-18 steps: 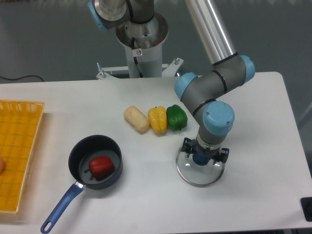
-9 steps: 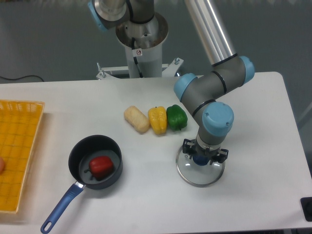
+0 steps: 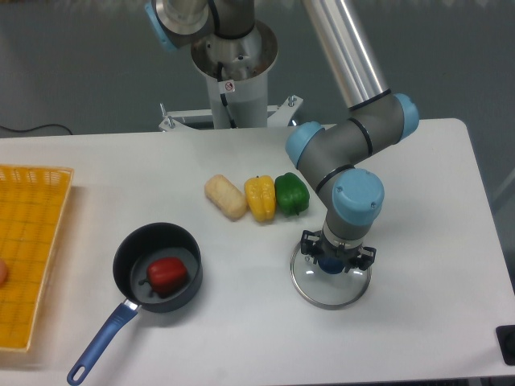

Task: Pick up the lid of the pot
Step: 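Lower the open gripper around the blue knob and close on it, then lift the glass lid by its knob up off the table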

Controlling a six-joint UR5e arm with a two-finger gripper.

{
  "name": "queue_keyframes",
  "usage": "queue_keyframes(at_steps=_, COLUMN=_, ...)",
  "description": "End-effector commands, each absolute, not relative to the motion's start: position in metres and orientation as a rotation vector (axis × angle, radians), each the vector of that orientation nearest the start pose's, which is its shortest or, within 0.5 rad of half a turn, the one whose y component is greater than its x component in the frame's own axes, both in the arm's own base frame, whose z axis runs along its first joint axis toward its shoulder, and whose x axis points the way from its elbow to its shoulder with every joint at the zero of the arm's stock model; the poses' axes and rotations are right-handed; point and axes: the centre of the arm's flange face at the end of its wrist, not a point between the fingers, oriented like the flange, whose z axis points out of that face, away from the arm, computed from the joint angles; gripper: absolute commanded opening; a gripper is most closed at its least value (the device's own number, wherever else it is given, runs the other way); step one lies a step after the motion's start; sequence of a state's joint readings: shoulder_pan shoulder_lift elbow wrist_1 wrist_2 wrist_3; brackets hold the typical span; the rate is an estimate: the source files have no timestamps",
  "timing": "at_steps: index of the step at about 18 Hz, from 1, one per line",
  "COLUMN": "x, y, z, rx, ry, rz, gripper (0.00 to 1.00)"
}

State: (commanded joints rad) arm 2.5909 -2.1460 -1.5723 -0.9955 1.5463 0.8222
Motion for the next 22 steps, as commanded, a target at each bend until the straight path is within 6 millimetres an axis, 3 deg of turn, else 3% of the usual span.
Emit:
queue_keyframes(at_steps=5, x=-0.49, y=0.46, z=0.212, rx=-3.103, ry=-0.303, rz=-0.014, gripper=0.52)
queue_keyframes(at_steps=14, x=-0.485, y=0.457, z=0.246, rx=-3.083, ry=-0.305, rz=0.021, gripper=0.52)
queue_keyframes(at_steps=22, x=-0.454, y=0.451, z=0.292, rx=-3.127, ry=-0.294, rz=-0.079, gripper=0.52)
